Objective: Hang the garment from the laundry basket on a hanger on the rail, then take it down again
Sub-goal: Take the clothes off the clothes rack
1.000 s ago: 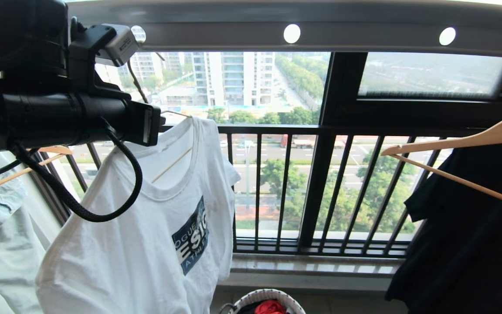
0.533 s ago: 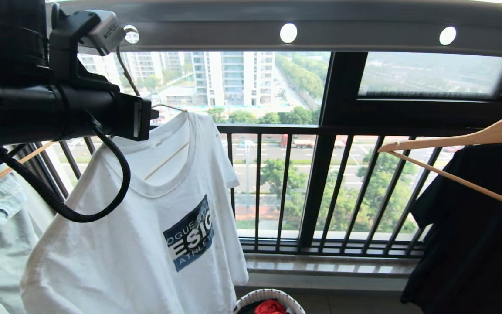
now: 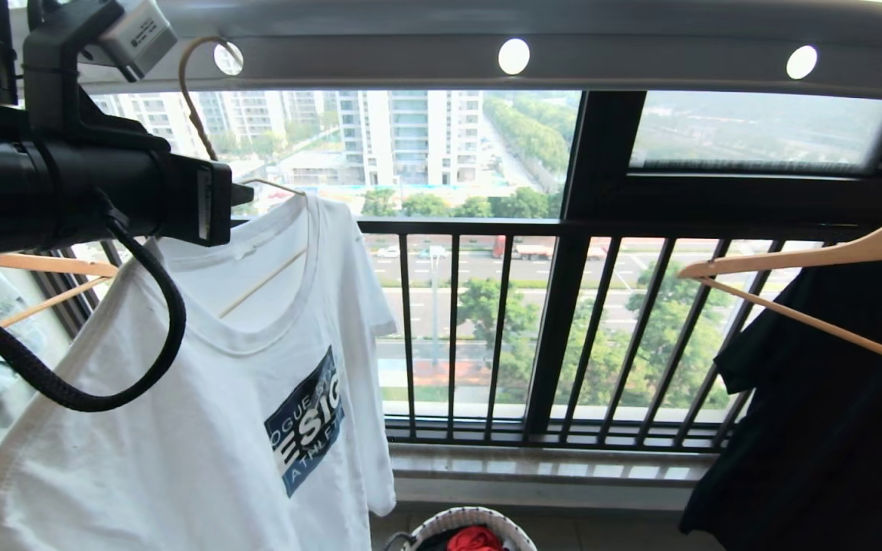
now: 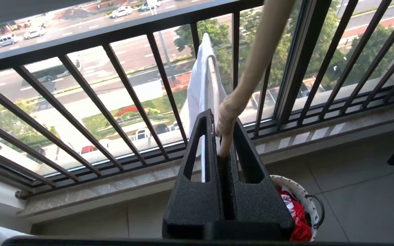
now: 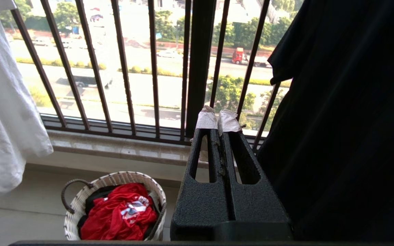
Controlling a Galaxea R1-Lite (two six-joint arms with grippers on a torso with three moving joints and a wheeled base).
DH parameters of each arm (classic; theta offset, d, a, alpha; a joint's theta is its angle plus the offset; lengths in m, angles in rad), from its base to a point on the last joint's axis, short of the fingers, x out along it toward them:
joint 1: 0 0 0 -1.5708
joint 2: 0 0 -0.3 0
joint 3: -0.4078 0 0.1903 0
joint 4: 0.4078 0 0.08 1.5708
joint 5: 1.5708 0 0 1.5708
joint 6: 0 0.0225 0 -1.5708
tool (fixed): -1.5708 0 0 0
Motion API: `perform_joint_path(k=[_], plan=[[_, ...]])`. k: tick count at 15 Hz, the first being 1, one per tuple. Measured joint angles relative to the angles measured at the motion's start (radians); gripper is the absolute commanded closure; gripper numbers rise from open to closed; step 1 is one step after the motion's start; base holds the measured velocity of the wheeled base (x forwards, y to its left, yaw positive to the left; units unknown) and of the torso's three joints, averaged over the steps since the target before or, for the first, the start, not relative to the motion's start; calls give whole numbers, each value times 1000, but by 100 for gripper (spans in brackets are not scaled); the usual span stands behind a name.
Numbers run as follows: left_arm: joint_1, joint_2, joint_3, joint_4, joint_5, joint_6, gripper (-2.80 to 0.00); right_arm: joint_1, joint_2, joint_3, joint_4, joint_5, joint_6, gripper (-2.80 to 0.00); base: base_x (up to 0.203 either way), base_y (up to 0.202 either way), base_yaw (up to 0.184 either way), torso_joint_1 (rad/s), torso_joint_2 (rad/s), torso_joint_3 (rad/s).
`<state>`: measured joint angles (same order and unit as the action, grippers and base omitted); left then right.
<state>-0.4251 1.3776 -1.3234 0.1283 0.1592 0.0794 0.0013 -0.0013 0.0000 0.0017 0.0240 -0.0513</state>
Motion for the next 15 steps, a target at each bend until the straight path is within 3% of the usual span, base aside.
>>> perform_joint_path(k=[11, 15], plan=[[0, -60, -3, 5, 0, 12, 0, 0, 0, 0, 0, 0, 0, 0, 0, 0, 0, 0, 0, 0], [-11, -146, 26, 134, -8, -9, 0, 0, 0, 0, 0, 0, 0, 0, 0, 0, 0, 0, 0, 0]])
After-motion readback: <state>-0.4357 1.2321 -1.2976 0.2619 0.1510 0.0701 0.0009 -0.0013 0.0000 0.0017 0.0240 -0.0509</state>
